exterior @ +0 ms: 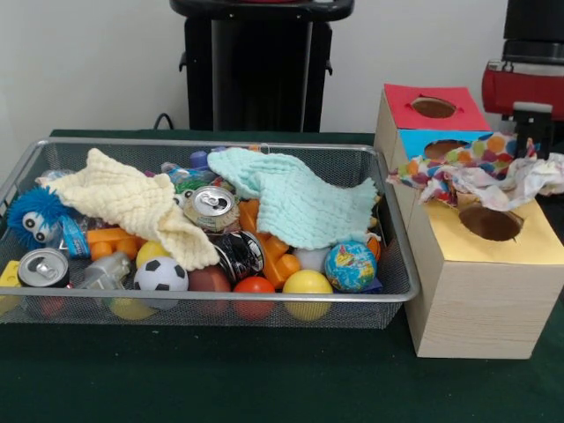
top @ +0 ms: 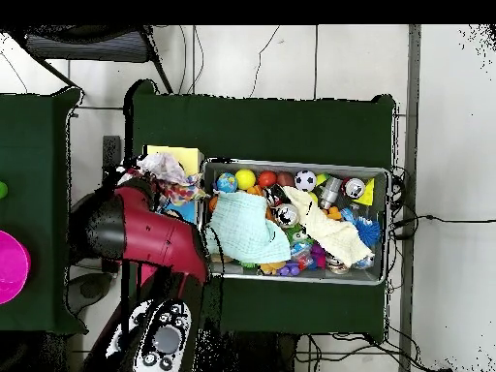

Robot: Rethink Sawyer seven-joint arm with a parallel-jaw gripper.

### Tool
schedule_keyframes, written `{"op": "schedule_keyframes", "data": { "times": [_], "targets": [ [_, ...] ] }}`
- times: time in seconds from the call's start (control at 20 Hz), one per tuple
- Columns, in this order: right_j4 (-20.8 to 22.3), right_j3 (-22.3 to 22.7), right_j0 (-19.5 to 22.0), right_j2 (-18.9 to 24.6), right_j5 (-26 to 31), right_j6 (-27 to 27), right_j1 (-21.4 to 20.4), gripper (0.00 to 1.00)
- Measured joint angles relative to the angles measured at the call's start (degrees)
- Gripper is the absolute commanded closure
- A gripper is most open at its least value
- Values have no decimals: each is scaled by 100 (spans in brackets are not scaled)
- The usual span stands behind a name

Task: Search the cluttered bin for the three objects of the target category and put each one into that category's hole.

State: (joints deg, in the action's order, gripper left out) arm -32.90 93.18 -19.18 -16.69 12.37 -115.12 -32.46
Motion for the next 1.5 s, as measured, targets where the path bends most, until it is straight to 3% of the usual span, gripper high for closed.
{"op": "schedule_keyframes", "data": {
  "times": [0.45,0.9,1.3,1.5],
  "targets": [
    [0,-177,622,296,-905,0,388,100],
    [0,-362,684,304,-916,0,505,100],
    [-40,-368,427,190,-376,0,489,100],
    [-40,-369,225,108,342,0,442,100]
  ]
}}
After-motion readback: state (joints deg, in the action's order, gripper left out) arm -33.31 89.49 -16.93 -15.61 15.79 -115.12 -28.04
